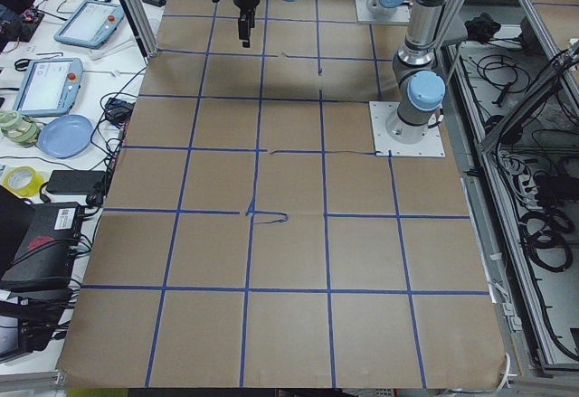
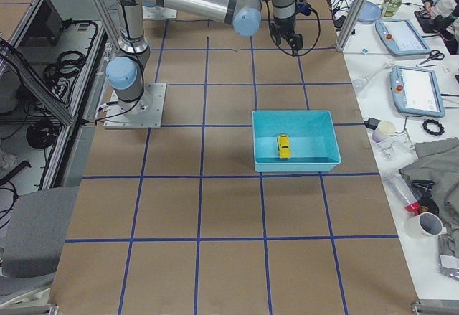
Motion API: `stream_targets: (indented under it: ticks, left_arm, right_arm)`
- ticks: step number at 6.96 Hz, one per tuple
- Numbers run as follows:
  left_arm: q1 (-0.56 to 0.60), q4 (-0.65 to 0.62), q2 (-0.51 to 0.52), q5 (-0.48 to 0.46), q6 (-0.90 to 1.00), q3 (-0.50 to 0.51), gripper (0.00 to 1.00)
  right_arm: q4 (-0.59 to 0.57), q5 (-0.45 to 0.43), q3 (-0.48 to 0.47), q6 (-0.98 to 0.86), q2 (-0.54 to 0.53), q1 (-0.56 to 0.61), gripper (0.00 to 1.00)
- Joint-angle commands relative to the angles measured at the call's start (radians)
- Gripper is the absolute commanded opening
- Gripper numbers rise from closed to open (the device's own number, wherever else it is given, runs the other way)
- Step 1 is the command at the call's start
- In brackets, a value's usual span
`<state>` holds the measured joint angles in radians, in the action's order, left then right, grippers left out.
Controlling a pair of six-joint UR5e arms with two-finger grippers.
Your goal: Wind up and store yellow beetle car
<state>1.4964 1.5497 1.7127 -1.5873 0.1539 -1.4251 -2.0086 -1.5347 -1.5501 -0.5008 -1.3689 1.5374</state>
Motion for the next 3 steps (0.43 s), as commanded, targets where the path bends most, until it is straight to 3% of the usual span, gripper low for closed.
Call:
stream_targets:
  ticks: [1,2,3]
  left_arm:
    - [-0.033,0.009,-0.001,0.016,0.024,0.000,1.00]
    - [-0.042,0.013,-0.002,0.017,0.029,-0.002,1.00]
    - [-0.050,0.020,-0.005,0.015,0.030,-0.002,1.00]
  right_arm:
    - [0.294,-0.009,0.093,0.371,-0.068,0.073,1.00]
    - [0.462,-0.008,0.213,0.405,-0.068,0.073,1.00]
    - [0.570,0.029,0.263,0.459,-0.067,0.064,1.00]
